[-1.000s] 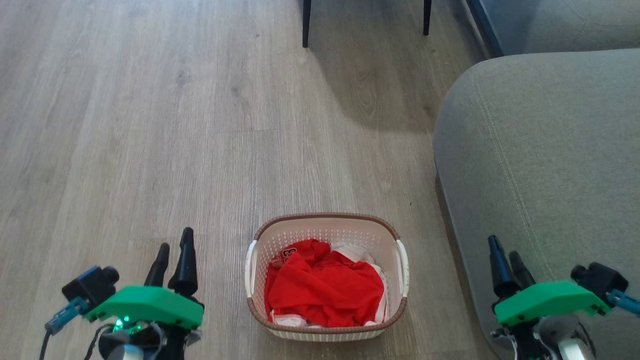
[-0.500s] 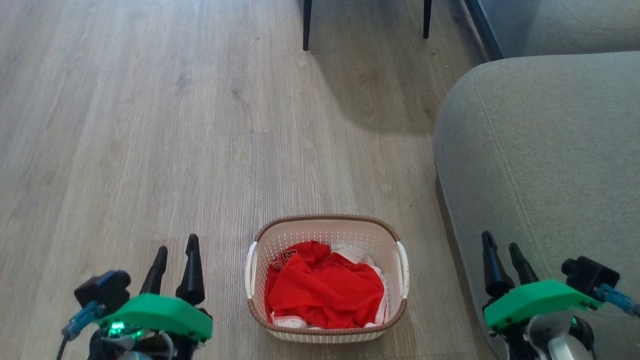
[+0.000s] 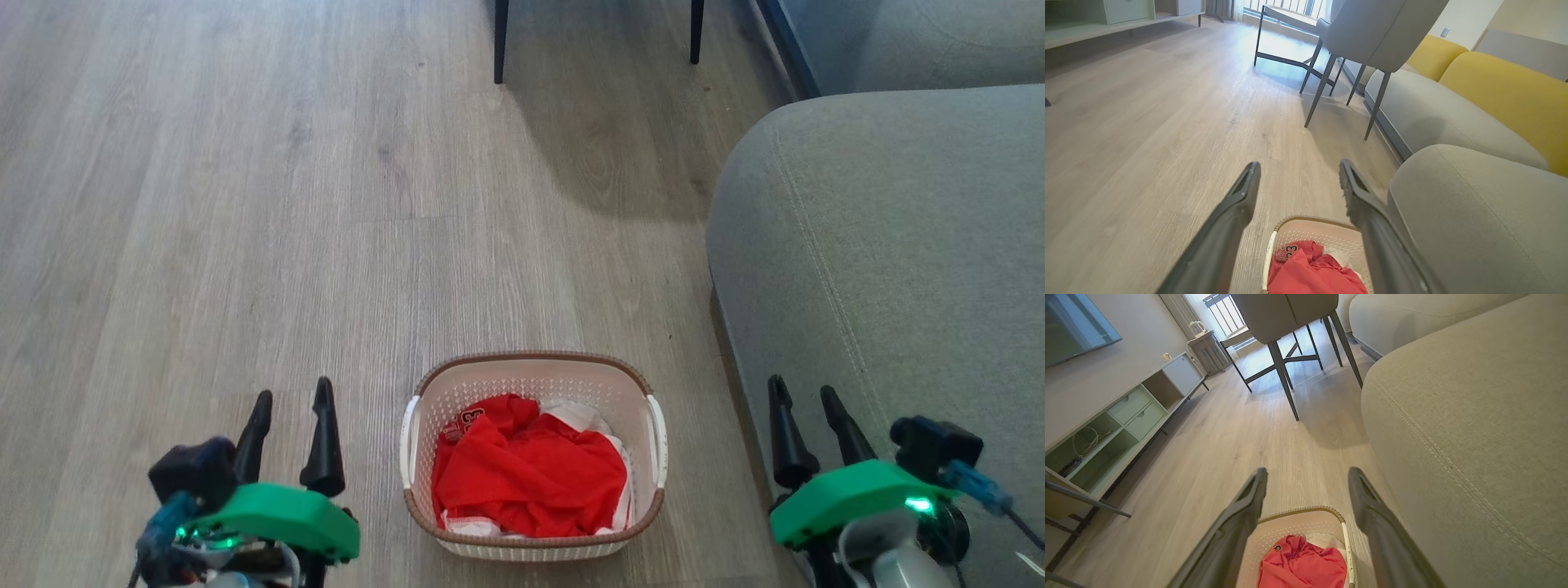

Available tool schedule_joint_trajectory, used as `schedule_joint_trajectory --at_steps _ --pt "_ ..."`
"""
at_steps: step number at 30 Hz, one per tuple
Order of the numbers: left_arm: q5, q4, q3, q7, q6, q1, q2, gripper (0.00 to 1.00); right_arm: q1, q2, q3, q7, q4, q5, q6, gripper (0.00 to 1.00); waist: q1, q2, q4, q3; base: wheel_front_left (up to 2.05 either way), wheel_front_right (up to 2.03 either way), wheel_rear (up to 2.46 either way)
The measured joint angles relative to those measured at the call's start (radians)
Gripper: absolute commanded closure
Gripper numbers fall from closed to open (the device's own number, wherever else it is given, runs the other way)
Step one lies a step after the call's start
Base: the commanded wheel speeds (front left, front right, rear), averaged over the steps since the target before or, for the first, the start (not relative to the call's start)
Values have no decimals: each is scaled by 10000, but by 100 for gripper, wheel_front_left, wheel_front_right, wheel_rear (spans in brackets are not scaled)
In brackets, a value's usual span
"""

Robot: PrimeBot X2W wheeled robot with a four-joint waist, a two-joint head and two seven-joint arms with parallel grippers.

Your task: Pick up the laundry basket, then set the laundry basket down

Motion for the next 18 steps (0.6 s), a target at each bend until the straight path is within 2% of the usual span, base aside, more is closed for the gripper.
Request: schedule_joint_trajectory --at_steps 18 --pt "2107 -234 -259 -518 341 223 61 0 -1 -21 391 -531 -228 -2125 0 0 0 0 -5 26 0 0 0"
